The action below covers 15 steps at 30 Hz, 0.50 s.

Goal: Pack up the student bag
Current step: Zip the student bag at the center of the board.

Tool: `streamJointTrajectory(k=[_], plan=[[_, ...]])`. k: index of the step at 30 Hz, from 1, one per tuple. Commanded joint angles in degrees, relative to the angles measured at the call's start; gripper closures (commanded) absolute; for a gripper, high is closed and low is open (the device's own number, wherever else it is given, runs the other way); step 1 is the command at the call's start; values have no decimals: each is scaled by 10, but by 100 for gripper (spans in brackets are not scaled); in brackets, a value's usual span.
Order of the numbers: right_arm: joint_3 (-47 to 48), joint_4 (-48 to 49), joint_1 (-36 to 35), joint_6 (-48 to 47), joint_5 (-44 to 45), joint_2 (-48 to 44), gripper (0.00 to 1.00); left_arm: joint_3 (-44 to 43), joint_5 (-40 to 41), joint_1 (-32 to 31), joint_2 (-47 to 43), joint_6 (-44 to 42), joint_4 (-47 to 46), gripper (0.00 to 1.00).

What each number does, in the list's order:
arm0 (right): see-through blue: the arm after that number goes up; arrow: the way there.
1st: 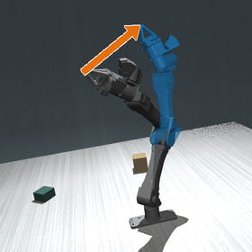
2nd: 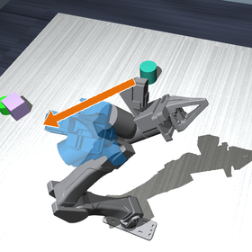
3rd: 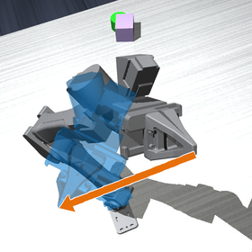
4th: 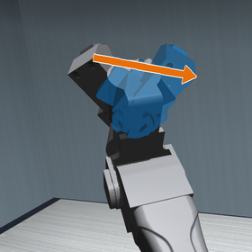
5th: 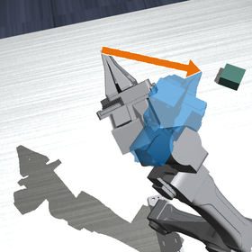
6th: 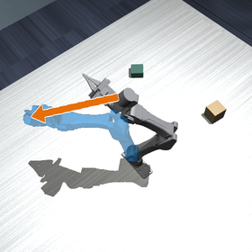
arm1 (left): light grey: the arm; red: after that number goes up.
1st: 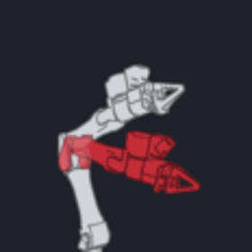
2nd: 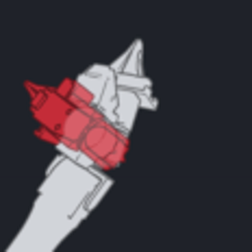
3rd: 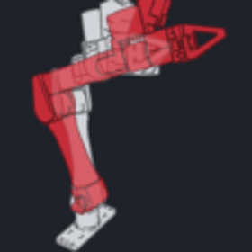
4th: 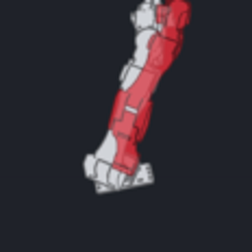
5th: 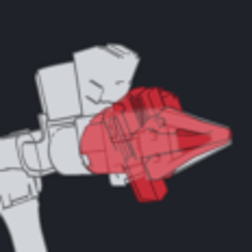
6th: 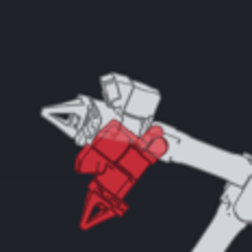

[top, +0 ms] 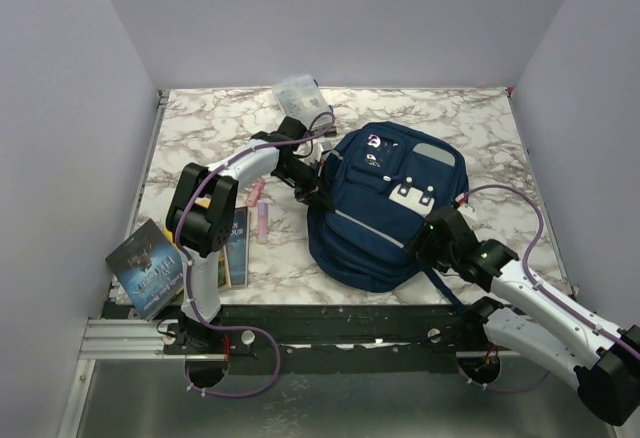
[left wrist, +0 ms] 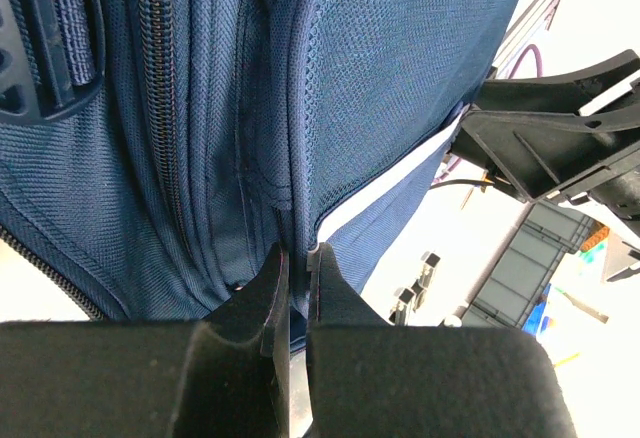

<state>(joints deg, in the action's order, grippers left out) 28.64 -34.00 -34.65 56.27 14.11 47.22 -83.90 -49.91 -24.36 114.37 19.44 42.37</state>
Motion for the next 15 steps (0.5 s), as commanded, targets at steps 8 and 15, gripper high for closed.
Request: streamJointTrajectory(k=[8,15], plan=[[-9,-81,1,23,-14,-3,56,-17,-17,7,7,-5,9,100],[-5,-99,1,10,-25,-13,75,-16,-18,7,8,-6,10,100]])
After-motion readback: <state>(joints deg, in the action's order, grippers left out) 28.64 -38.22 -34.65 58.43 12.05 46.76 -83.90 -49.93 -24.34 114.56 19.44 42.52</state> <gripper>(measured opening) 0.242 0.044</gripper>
